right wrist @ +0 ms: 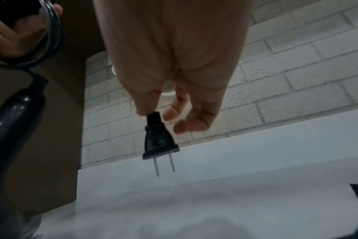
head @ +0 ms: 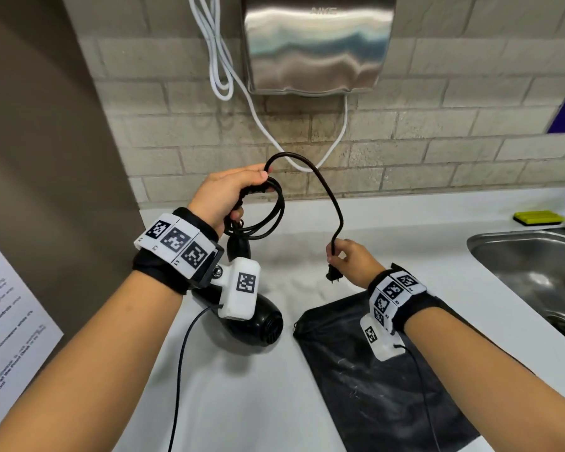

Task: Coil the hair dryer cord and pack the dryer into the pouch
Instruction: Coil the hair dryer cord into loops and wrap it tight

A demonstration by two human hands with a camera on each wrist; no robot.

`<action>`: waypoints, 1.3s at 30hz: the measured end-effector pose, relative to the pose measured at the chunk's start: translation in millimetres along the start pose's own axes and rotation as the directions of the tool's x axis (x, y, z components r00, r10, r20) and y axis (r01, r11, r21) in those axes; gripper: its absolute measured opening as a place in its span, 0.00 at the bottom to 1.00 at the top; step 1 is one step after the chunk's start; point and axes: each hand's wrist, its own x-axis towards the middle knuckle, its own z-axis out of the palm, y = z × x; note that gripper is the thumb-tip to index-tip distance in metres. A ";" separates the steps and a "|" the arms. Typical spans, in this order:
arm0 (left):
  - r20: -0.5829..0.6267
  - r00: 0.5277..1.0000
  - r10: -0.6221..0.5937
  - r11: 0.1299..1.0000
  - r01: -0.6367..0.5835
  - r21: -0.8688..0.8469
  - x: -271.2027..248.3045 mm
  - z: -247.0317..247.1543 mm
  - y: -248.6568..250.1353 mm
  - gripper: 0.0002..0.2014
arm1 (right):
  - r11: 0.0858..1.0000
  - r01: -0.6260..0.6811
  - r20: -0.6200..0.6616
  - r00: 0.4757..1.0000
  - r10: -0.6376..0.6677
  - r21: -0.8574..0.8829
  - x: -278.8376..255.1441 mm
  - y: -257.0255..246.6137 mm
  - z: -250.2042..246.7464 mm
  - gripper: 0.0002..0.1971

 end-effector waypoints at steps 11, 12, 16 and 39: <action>-0.047 0.996 -0.078 0.994 0.074 -0.082 3.3 -1.8 0.6 0.07 | 0.622 0.574 -0.491 0.808 -0.325 0.533 -16.8 -107.1 -17.5 0.09; -0.046 0.996 -0.076 0.994 0.072 -0.077 2.3 -0.9 1.2 0.07 | 0.591 0.588 -0.486 0.803 -0.344 0.552 -17.4 -112.7 -17.0 0.08; -0.013 0.997 -0.074 0.996 0.073 -0.058 -0.5 3.2 2.8 0.08 | 0.646 0.600 -0.481 0.789 -0.382 0.471 -10.0 -116.0 -3.7 0.13; 0.118 0.992 -0.047 0.974 0.071 -0.214 -6.6 6.8 3.5 0.09 | 0.981 0.095 -0.044 0.994 -0.104 -0.171 5.0 -10.0 -10.0 0.14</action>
